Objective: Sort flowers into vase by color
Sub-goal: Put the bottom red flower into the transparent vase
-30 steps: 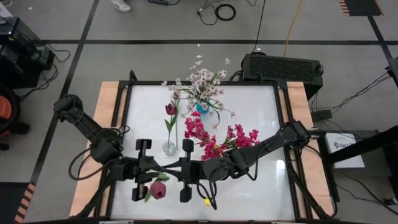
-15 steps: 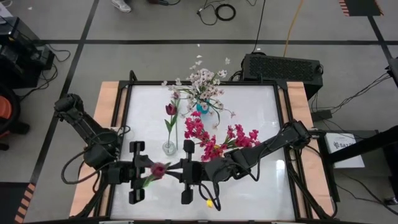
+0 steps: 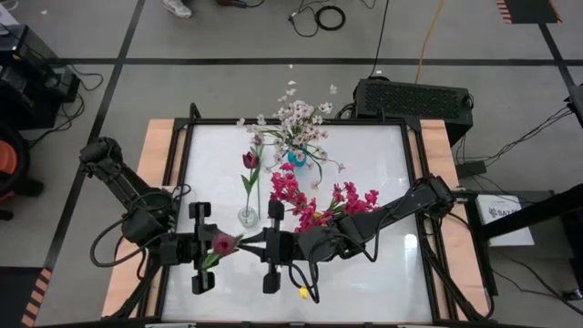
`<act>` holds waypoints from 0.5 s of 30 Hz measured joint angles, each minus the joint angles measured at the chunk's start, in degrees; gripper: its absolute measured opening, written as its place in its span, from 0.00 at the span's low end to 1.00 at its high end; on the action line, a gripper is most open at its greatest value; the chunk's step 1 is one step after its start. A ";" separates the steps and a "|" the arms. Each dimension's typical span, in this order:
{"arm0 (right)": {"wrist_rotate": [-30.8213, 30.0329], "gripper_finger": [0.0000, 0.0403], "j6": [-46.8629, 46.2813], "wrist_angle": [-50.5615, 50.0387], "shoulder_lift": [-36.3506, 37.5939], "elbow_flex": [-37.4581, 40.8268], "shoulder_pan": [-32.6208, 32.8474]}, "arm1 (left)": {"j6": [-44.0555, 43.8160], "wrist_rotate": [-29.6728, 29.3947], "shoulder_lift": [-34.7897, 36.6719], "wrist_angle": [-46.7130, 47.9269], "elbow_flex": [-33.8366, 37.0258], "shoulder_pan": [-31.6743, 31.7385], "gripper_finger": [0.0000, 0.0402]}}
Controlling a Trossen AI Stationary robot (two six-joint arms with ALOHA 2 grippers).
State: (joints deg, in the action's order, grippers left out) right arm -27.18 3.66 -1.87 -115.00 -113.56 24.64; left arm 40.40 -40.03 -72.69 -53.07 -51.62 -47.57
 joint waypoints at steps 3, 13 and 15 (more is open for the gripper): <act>0.00 0.00 0.00 -0.04 0.00 0.00 -0.07 | 0.94 -0.27 0.35 -0.29 -0.02 -0.04 0.15; -0.11 0.03 0.00 -0.29 0.04 -0.02 -0.21 | 0.59 -1.42 1.57 1.16 -0.06 -0.08 0.04; -0.07 0.02 0.00 -0.59 0.04 -0.02 -0.22 | -2.20 -1.82 1.57 2.17 -0.07 -0.09 0.06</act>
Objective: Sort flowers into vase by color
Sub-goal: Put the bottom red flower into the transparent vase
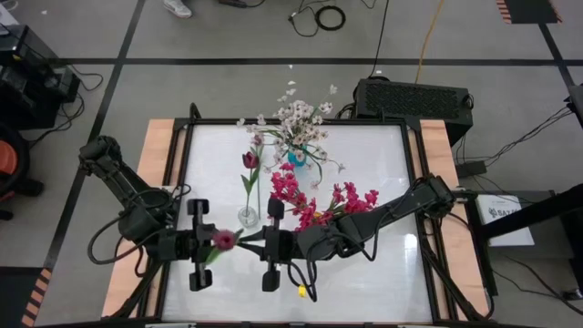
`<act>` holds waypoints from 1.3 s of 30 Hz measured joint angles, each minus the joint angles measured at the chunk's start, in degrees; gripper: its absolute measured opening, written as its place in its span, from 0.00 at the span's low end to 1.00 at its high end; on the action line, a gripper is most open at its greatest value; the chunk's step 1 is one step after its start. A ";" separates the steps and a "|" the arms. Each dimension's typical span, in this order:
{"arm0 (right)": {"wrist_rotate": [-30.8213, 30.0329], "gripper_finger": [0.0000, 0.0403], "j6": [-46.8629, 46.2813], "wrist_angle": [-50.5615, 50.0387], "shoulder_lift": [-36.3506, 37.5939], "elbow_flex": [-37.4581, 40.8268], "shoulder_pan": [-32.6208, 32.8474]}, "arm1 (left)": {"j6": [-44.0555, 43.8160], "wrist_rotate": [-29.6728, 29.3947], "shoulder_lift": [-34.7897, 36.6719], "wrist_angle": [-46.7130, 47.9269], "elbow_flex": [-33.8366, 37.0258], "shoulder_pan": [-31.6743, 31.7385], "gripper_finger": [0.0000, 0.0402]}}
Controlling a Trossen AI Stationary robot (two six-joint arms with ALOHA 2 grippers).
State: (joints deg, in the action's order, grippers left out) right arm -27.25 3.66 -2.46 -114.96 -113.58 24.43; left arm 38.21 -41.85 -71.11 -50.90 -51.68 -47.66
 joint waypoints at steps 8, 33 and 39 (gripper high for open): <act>0.15 0.01 0.00 -0.11 0.00 0.00 0.02 | -1.47 -1.24 0.02 1.89 -0.02 0.26 0.24; -0.98 0.26 -6.40 -14.08 4.21 0.00 -0.09 | -3.70 -6.40 7.52 12.31 -0.07 0.48 0.03; -1.73 0.45 -13.10 -30.32 10.50 0.00 3.15 | -17.25 -7.84 12.21 34.40 -0.04 2.83 0.03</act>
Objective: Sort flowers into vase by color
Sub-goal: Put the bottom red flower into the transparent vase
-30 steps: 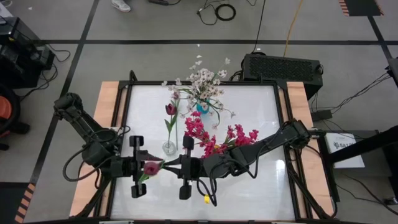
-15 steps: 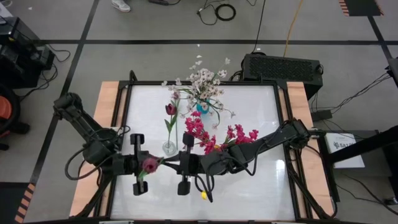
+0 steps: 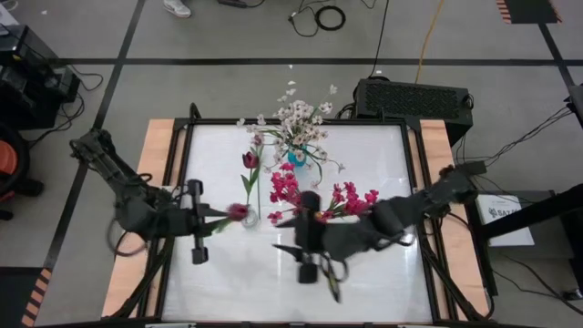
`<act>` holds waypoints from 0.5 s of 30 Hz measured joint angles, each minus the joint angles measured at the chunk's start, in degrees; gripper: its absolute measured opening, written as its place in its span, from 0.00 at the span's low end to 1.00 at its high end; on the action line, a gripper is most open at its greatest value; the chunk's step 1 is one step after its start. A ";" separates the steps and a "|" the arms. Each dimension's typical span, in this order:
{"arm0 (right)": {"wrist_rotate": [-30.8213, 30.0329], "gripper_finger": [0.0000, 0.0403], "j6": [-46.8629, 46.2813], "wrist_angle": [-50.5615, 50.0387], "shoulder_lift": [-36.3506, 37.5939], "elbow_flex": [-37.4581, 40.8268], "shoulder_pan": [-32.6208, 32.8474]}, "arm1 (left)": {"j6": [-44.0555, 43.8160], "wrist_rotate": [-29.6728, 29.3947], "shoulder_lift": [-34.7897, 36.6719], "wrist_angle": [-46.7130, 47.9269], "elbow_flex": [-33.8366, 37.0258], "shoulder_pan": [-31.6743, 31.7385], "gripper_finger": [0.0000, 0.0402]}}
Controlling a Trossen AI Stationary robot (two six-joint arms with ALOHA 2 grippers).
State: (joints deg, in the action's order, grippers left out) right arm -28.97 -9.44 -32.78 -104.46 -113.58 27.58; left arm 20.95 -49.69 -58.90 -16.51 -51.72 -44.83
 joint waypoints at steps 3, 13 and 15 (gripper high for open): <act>-0.54 0.49 -1.60 -5.55 2.02 0.00 3.29 | -4.25 0.03 -0.42 5.88 0.04 1.54 0.03; -18.52 0.46 -4.98 -16.06 5.02 0.00 15.37 | -12.61 1.46 -3.44 6.31 3.05 7.41 0.03; -22.82 0.45 -6.27 -16.93 5.02 0.00 17.56 | -14.17 1.46 -3.61 6.45 4.38 7.71 0.03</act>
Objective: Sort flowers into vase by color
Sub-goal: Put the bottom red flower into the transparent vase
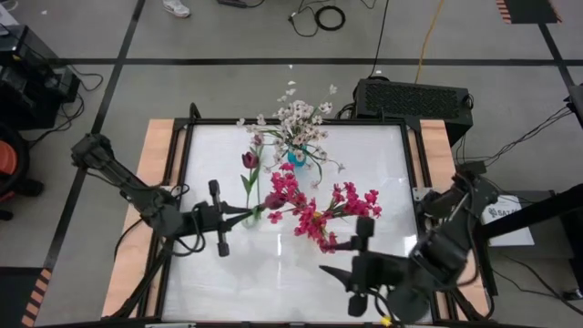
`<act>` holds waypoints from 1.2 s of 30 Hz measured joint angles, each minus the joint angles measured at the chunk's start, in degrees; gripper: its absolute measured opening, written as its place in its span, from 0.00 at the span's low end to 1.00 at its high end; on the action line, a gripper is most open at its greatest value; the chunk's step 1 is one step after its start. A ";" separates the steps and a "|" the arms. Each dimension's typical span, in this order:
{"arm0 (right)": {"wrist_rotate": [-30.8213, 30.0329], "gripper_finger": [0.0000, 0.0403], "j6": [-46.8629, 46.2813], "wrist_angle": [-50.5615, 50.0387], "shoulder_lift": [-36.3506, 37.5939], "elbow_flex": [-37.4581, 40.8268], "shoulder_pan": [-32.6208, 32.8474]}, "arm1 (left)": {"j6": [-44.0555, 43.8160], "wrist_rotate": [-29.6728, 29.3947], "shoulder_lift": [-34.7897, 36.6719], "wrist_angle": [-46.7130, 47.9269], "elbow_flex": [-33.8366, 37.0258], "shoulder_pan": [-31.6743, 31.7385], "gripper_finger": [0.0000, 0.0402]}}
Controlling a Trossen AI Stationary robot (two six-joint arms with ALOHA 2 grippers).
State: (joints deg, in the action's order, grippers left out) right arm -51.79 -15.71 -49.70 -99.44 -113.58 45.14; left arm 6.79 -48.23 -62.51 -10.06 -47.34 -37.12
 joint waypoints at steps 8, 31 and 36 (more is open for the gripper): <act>-3.98 0.41 -3.12 -0.38 -2.26 0.00 2.98 | -0.30 0.04 0.02 -9.44 6.66 0.38 0.03; -5.24 0.40 -2.01 -0.08 -3.32 0.00 1.08 | -1.92 -0.32 0.06 -19.71 15.57 6.78 0.03; -5.16 0.40 -1.72 -0.08 -3.32 0.00 1.07 | -1.92 -0.47 0.01 -18.98 15.57 8.36 0.03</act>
State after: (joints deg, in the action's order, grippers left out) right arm -56.95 -17.42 -49.78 -102.76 -113.58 46.21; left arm 4.86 -48.70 -62.50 -29.04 -31.77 -28.76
